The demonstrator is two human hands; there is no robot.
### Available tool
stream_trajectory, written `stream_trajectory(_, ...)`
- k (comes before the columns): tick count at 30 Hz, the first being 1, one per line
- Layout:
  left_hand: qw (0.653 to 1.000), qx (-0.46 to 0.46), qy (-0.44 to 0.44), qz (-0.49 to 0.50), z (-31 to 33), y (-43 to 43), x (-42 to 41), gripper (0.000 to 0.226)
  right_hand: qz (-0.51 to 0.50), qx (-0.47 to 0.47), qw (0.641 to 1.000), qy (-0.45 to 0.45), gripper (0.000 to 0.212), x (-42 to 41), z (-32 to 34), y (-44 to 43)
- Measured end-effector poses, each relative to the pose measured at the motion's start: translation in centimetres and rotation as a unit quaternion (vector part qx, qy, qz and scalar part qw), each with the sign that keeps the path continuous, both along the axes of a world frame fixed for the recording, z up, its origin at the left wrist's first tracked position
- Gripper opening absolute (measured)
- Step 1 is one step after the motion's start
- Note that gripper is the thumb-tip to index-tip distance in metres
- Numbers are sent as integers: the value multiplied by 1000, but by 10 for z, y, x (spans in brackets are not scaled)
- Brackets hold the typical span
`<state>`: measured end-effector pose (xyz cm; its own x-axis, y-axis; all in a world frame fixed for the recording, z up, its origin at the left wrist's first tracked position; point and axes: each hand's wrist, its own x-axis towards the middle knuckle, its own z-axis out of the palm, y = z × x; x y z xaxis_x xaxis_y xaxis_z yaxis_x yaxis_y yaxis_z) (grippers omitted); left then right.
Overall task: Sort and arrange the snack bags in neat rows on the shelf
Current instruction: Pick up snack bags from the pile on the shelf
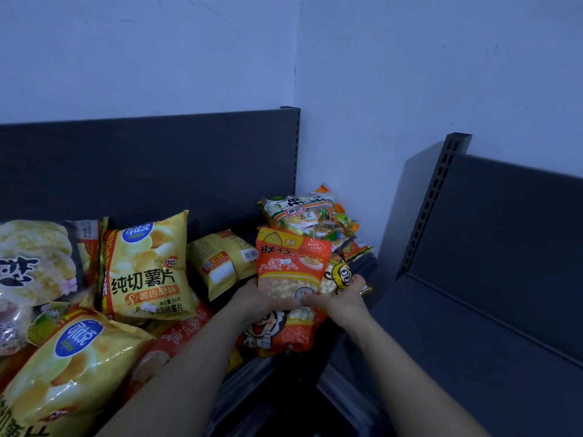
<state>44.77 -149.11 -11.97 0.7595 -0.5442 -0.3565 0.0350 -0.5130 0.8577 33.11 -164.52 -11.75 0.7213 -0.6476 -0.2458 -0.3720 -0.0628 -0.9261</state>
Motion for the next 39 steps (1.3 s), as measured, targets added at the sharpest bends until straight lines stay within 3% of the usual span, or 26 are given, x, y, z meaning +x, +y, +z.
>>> stream_trajectory(4, 999, -33, 35, 7, 3, 4, -7, 89, -2, 13, 1000, -21, 96, -2, 0, 2)
stream_trajectory(12, 991, -112, 74, -7, 17, 28, -26, 48, -3, 15, 998, -55, 115, -19, 11, 24)
stream_trajectory(16, 985, -162, 60, 8, 24, 47, -50, 49, 14, -5, 996, -89, 100, -39, 27, 34)
stream_trajectory(19, 983, -181, -3, 33, 33, 61, -61, 54, 31, -27, 992, -119, 106, -53, 44, 45)
stream_trajectory(23, 979, -177, -59, 83, 48, 87, -76, 83, 51, -56, 986, -148, 114, -60, 64, 68)
stream_trajectory(27, 969, -190, -87, 130, 66, 122, -99, 74, 108, -64, 978, -168, 116, -60, 77, 93)
stream_trajectory(32, 956, -158, -118, 217, 84, 168, -125, 93, 196, -89, 956, -199, 114, -59, 94, 128)
stream_trajectory(35, 940, -168, -132, 268, 97, 194, -151, 69, 250, -86, 941, -213, 111, -60, 104, 149)
stream_trajectory(39, 912, -146, -139, 357, 109, 237, -189, 63, 340, -70, 911, -225, 107, -60, 115, 191)
